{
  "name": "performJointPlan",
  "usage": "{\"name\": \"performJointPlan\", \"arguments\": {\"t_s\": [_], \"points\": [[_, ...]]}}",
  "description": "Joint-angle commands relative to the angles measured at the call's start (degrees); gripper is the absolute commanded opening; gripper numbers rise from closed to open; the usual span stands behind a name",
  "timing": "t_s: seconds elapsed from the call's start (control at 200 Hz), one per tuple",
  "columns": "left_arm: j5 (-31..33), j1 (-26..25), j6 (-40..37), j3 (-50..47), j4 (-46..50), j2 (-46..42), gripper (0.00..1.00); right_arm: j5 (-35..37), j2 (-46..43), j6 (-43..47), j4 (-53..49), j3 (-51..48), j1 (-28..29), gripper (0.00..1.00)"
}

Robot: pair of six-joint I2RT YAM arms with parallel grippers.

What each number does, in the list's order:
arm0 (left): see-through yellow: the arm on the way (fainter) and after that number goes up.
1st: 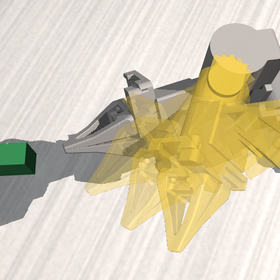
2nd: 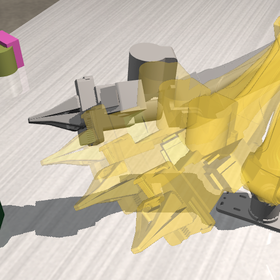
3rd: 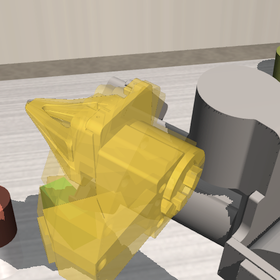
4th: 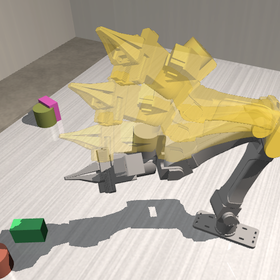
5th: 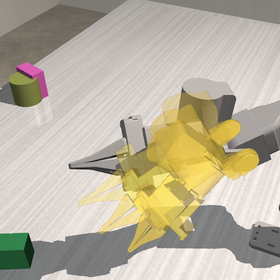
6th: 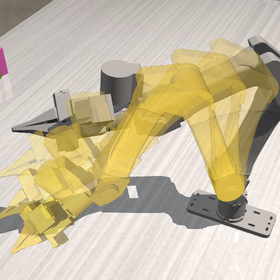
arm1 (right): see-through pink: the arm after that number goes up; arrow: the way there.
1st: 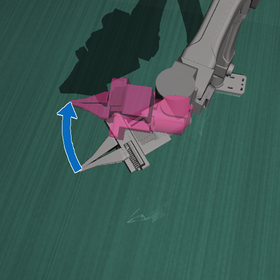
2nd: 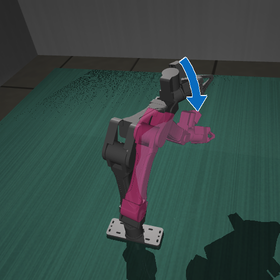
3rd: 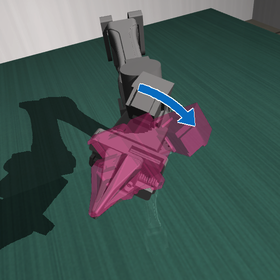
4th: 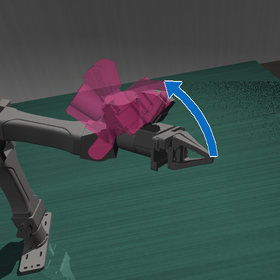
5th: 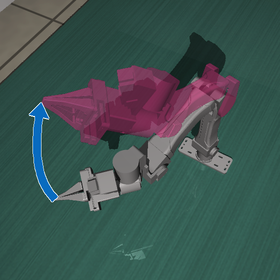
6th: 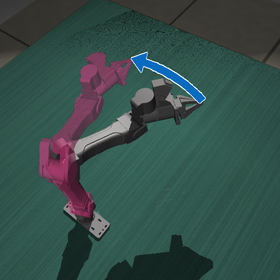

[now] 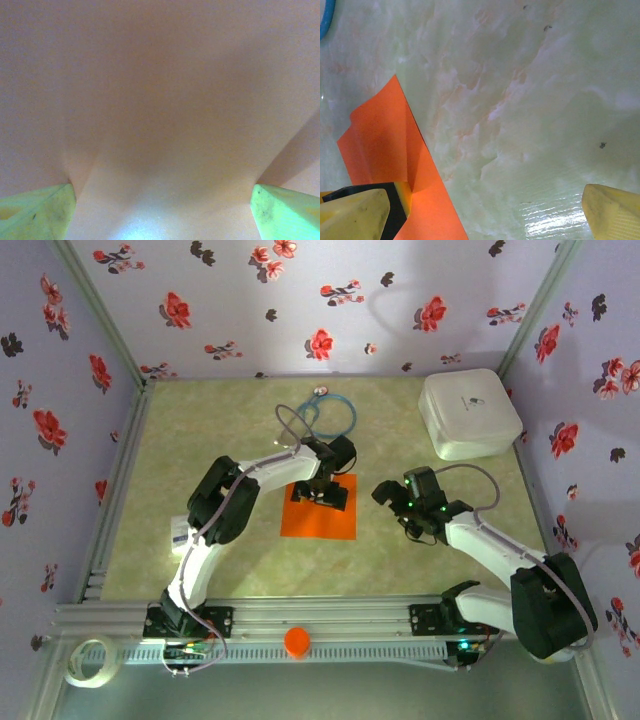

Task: Fold a paper plane with a square sheet of paper (pick it up from the middle)
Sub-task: Fold the square sheet of paper at the center of the table.

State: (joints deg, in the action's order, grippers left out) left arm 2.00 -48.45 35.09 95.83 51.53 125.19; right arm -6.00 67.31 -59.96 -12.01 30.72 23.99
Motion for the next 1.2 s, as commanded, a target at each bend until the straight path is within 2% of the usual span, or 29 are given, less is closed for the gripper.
{"name": "performJointPlan", "arguments": {"t_s": [0.0, 0.26, 0.435, 0.525, 0.755, 0.88, 0.985, 1.08, 1.195], "points": [[-1.0, -0.2, 1.0, -2.7, -1.7, 1.9, 0.89, 0.1, -0.9, 0.5, -1.5, 1.1, -0.2, 0.99], [-1.4, -0.2, 0.8, -5.0, -5.5, -1.3, 0.8, 1.0, -2.0, 0.2, -2.4, 1.1, -0.3, 0.99], [-1.7, -0.3, 0.7, -6.7, -7.5, -3.8, 0.71, 6.6, -3.0, -3.6, -6.9, 2.0, -0.2, 0.99], [-1.9, -0.3, 0.5, -7.8, -9.3, -5.5, 0.63, 8.6, -3.3, -5.0, -8.5, 2.4, -0.2, 0.99], [-2.7, -0.2, 0.3, -13.0, -17.0, -12.0, 0.53, 10.8, -6.6, -6.1, -6.2, 0.8, -0.2, 0.99], [-5.2, 0.1, 0.7, -15.9, -22.1, -15.2, 0.49, 12.0, -11.7, -7.2, 0.2, -3.4, -0.2, 0.99], [-8.4, 0.9, 2.4, -19.8, -28.1, -18.7, 0.49, 14.2, -18.2, -9.9, 7.9, -9.2, -0.2, 0.92], [-14.8, 2.5, 5.4, -24.8, -36.4, -22.4, 0.49, 17.1, -25.2, -11.5, 13.0, -14.4, -0.3, 0.88], [-21.9, 4.9, 10.5, -30.7, -47.4, -26.1, 0.48, 16.8, -32.9, -5.8, 13.7, -16.3, -0.3, 0.89]]}}
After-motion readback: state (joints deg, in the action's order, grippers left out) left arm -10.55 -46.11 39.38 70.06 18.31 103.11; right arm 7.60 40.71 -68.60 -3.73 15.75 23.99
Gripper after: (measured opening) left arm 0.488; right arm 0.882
